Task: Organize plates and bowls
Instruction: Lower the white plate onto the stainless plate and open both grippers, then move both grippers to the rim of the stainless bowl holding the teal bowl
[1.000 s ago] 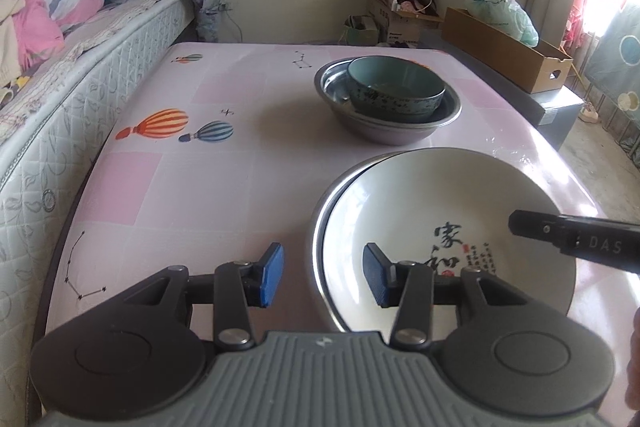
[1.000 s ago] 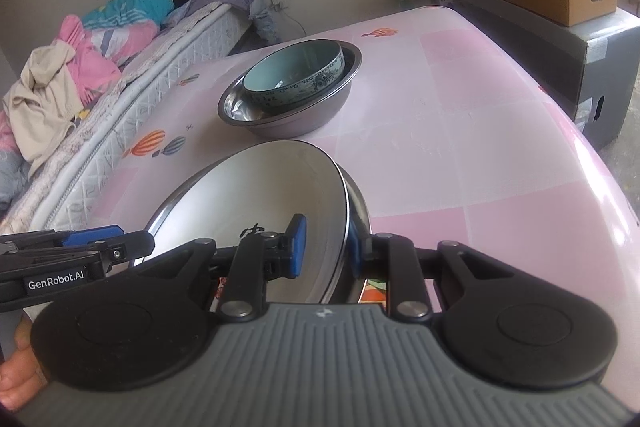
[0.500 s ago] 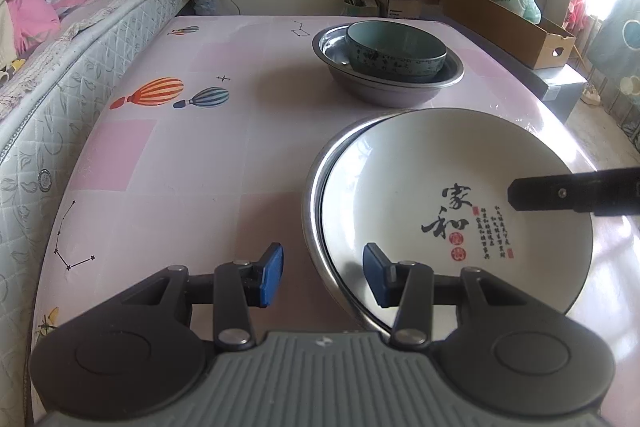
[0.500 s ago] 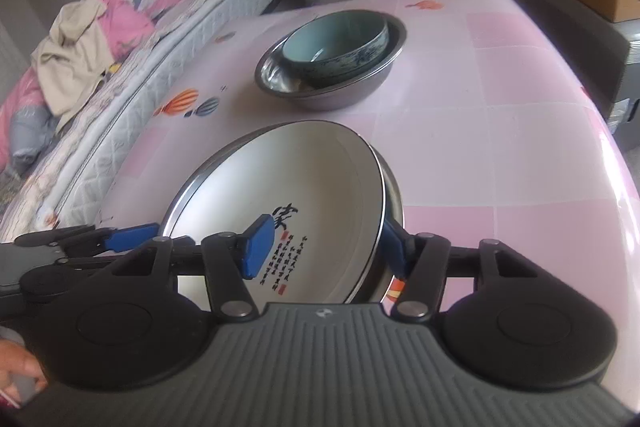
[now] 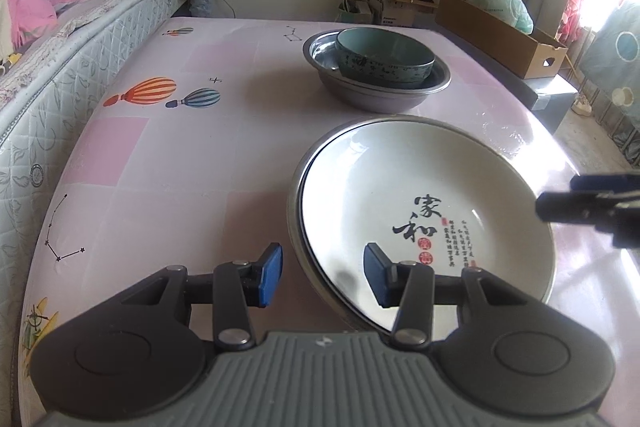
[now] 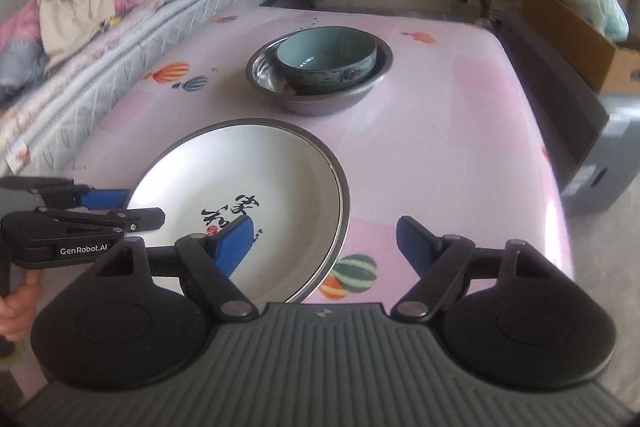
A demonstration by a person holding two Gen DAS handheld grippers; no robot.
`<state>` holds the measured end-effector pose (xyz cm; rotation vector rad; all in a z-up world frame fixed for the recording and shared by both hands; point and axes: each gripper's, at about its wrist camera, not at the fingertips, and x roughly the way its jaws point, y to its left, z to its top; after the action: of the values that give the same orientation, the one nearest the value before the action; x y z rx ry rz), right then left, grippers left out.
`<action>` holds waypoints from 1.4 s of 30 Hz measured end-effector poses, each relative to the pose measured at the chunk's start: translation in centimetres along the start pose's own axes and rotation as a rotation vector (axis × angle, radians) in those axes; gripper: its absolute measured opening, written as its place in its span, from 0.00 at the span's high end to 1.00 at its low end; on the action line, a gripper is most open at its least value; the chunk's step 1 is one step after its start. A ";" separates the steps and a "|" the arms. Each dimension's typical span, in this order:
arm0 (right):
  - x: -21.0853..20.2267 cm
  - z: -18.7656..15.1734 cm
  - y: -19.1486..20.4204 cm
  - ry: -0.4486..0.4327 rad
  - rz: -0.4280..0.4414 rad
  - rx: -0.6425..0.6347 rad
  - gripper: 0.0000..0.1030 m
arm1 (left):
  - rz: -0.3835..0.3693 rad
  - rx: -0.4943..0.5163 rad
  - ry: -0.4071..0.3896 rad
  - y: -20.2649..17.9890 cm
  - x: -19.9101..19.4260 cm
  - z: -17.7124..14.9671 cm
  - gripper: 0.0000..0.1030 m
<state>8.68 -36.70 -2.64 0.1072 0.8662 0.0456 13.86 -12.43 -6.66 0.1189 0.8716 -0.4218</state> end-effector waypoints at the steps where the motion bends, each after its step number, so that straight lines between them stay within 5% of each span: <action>1: 0.1 -0.7 -0.2 -0.007 0.003 0.030 0.30 | 0.000 0.001 0.000 -0.1 -0.1 0.0 0.55; 12: 2.2 -6.0 1.1 -0.031 -0.010 0.204 0.39 | 0.024 0.006 0.033 -0.2 -0.5 -0.1 0.54; 26: -1.1 -5.6 1.1 -0.107 0.004 0.253 0.32 | 0.019 -0.030 -0.027 0.4 -3.6 1.0 0.36; 34: -2.2 -2.8 0.0 -0.148 0.019 0.262 0.31 | 0.029 -0.013 -0.092 2.1 -3.9 5.3 0.16; 42: -0.3 2.5 -3.8 -0.192 0.036 0.306 0.31 | 0.050 -0.025 -0.071 3.4 0.8 11.4 0.13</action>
<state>10.41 -40.71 -1.22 0.4074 0.6742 -0.0627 23.88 -12.72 -0.18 0.1016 0.8020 -0.3658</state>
